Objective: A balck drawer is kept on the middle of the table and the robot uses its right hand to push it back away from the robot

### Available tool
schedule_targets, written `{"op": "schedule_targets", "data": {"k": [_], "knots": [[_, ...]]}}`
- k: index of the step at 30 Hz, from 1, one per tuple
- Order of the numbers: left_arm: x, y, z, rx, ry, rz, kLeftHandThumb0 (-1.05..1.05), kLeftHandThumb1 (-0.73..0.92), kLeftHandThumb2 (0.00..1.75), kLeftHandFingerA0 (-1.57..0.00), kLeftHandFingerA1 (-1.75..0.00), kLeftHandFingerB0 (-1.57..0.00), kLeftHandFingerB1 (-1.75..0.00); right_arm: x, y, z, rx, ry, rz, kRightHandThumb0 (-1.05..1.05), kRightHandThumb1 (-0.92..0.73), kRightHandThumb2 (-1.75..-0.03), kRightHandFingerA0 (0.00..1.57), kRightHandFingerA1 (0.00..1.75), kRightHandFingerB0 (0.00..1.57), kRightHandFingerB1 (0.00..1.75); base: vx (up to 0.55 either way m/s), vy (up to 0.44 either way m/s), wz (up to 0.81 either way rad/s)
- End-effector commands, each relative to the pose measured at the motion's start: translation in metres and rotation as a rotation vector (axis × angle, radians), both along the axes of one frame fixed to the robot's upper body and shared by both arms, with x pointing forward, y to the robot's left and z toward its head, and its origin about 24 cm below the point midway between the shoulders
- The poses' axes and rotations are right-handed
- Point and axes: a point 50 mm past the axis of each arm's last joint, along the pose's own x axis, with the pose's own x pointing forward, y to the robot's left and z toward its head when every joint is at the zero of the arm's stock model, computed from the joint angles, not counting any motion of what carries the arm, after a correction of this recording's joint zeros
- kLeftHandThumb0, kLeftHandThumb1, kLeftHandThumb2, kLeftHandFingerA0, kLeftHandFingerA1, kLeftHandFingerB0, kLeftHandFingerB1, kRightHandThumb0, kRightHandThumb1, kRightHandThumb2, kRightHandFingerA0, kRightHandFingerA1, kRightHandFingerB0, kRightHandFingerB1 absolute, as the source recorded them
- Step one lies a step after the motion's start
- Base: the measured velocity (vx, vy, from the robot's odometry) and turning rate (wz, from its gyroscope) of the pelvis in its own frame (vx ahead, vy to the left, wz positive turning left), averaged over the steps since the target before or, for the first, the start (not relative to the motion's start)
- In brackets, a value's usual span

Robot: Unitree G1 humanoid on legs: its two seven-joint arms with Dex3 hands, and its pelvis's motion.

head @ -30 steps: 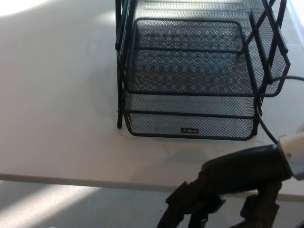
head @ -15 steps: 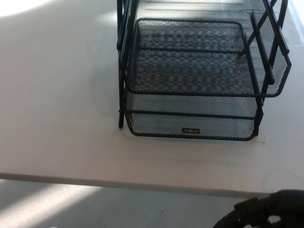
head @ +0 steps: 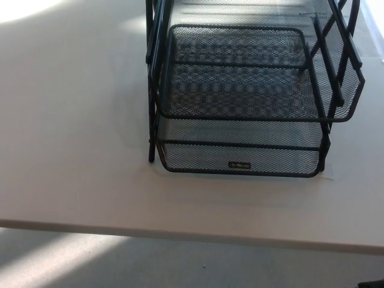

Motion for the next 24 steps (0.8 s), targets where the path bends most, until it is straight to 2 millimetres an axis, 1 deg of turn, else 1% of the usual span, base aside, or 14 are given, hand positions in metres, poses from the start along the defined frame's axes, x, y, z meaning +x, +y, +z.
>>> {"op": "schedule_targets", "data": {"k": [1, 2, 3, 4, 5, 6, 8, 9, 11, 13, 16, 18, 19, 24], "knots": [[-0.006, 0.012, 0.004, 0.031, 0.01, 0.023, -0.56, 0.72, 0.62, -0.44, -0.38, -0.29, -0.32, 0.001, -0.028, -0.03, -0.4, -0.103, -0.112, -0.52, -0.7, -0.62, 0.51, 0.4, 0.36, 0.34, 0.0, 0.0, 0.0], [-0.006, 0.012, 0.004, 0.025, 0.008, 0.026, -0.56, 0.72, 0.62, -0.44, -0.38, -0.29, -0.32, 0.002, -0.029, -0.036, -0.432, -0.091, -0.118, -0.52, -0.7, -0.62, 0.51, 0.4, 0.36, 0.34, 0.0, 0.0, 0.0], [-0.006, 0.012, 0.003, 0.022, 0.008, 0.027, -0.56, 0.72, 0.62, -0.44, -0.38, -0.31, -0.32, 0.002, -0.031, -0.044, -0.512, -0.074, -0.116, -0.52, -0.72, -0.62, 0.54, 0.41, 0.38, 0.34, 0.0, 0.0, 0.0], [-0.006, 0.012, 0.003, 0.022, 0.008, 0.027, -0.56, 0.72, 0.62, -0.44, -0.38, -0.31, -0.32, 0.002, -0.031, -0.046, -0.534, -0.071, -0.114, -0.52, -0.72, -0.62, 0.54, 0.41, 0.38, 0.34, 0.0, 0.0, 0.0], [-0.006, 0.012, 0.003, 0.023, 0.009, 0.026, -0.56, 0.72, 0.63, -0.47, -0.38, -0.32, -0.33, 0.001, -0.031, -0.052, -0.576, -0.059, -0.109, -0.51, -0.73, -0.62, 0.54, 0.43, 0.38, 0.34, 0.0, 0.0, 0.0], [-0.007, 0.012, 0.003, 0.024, 0.009, 0.025, -0.56, 0.72, 0.63, -0.47, -0.38, -0.32, -0.33, 0.001, -0.032, -0.058, -0.616, -0.048, -0.103, -0.51, -0.73, -0.62, 0.54, 0.43, 0.38, 0.34, 0.0, 0.0, 0.0], [-0.007, 0.012, 0.003, 0.023, 0.008, 0.024, -0.55, 0.75, 0.63, -0.5, -0.38, -0.35, -0.33, 0.0, -0.032, -0.064, -0.646, -0.04, -0.094, -0.51, -0.74, -0.62, 0.55, 0.44, 0.38, 0.35, 0.0, 0.0, 0.0], [-0.007, 0.012, 0.003, 0.026, 0.01, 0.022, -0.57, 0.72, 0.63, -0.46, -0.38, -0.31, -0.32, -0.002, -0.033, -0.073, -0.698, -0.016, -0.072, -0.51, -0.72, -0.62, 0.53, 0.43, 0.38, 0.35, 0.0, 0.0, 0.0], [-0.006, 0.012, 0.003, 0.03, 0.013, 0.022, -0.57, 0.72, 0.62, -0.44, -0.37, -0.3, -0.32, -0.004, -0.033, -0.08, -0.725, 0.003, -0.064, -0.52, -0.7, -0.63, 0.54, 0.44, 0.4, 0.37, 0.0, 0.0, 0.0], [-0.006, 0.012, 0.003, 0.031, 0.014, 0.024, -0.57, 0.72, 0.63, -0.44, -0.37, -0.3, -0.32, -0.005, -0.033, -0.083, -0.738, 0.017, -0.058, -0.49, -0.74, -0.62, 0.56, 0.43, 0.43, 0.37, 0.0, 0.0, 0.0], [-0.006, 0.012, 0.003, 0.035, 0.018, 0.024, -0.57, 0.72, 0.62, -0.43, -0.37, -0.3, -0.31, -0.007, -0.036, -0.088, -0.765, 0.056, -0.047, -0.5, -0.73, -0.62, 0.54, 0.44, 0.42, 0.37, 0.0, 0.0, 0.0], [-0.006, 0.012, 0.004, 0.03, 0.01, 0.017, -0.56, 0.72, 0.62, -0.44, -0.37, -0.31, -0.32, -0.008, -0.038, -0.092, -0.779, 0.083, -0.03, -0.48, -0.73, -0.62, 0.55, 0.44, 0.45, 0.38, 0.0, 0.0, 0.0], [-0.006, 0.012, 0.003, 0.027, 0.008, 0.02, -0.55, 0.72, 0.62, -0.47, -0.39, -0.33, -0.33, -0.008, -0.038, -0.093, -0.782, 0.09, -0.026, -0.49, -0.73, -0.62, 0.55, 0.44, 0.45, 0.38, 0.0, 0.0, 0.0], [-0.007, 0.013, 0.004, 0.033, 0.012, 0.022, -0.56, 0.72, 0.62, -0.46, -0.38, -0.3, -0.32, -0.009, -0.034, -0.098, -0.823, 0.107, 0.031, -0.5, -0.73, -0.62, 0.58, 0.42, 0.46, 0.37, 0.0, 0.0, 0.0]]}}
